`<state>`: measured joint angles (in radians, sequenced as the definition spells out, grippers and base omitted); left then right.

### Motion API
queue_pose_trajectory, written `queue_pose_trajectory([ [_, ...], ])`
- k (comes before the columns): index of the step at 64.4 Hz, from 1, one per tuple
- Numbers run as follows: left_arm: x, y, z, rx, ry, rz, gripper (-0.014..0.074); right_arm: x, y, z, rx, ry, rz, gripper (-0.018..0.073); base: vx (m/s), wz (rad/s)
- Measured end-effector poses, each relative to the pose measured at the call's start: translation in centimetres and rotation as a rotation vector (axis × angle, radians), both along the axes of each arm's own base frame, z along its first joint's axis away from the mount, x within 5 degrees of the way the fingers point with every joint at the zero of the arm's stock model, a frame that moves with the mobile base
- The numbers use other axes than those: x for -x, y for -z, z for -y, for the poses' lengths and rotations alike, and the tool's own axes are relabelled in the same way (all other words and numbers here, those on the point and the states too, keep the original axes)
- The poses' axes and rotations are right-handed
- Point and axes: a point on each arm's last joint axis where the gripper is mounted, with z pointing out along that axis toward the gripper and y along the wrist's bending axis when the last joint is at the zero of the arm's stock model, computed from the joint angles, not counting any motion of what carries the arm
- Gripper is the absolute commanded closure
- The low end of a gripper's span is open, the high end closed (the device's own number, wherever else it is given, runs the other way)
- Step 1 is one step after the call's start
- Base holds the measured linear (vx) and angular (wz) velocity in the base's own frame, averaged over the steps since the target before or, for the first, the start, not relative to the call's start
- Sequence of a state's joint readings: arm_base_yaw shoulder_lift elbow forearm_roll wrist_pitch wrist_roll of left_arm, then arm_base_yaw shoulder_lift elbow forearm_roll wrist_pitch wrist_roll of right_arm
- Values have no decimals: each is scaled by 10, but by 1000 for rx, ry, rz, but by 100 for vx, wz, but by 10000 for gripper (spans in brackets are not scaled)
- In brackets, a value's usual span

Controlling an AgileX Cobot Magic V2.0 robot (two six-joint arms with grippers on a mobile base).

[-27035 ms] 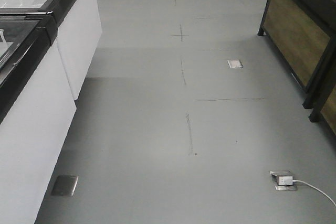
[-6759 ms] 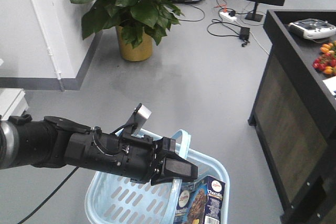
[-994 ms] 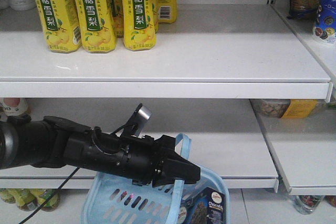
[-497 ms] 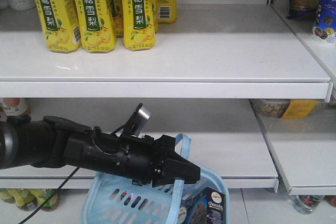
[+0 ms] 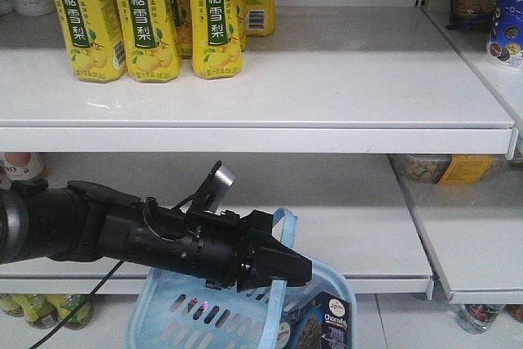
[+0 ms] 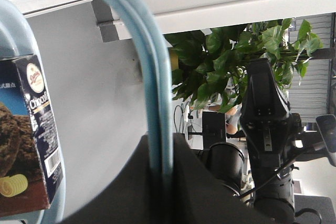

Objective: Left arm holds basket, right arm returns cookies

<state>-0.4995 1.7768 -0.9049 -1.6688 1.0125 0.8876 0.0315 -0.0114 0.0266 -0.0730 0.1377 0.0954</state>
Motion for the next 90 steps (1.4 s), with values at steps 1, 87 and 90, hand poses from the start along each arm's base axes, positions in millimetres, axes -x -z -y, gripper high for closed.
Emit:
queue_pose_trajectory([
  [1,0,0,0,0,0,0,603,0,0,0,0,0,0,568,0,0],
  [87,0,-1,0,0,-1,2,603,-81,-54,-6,-189,16,-431,547,0,0],
  [90,0,-1,0,0,-1,2,603,-81,-54,-6,-193,16,-431,529,0,0],
])
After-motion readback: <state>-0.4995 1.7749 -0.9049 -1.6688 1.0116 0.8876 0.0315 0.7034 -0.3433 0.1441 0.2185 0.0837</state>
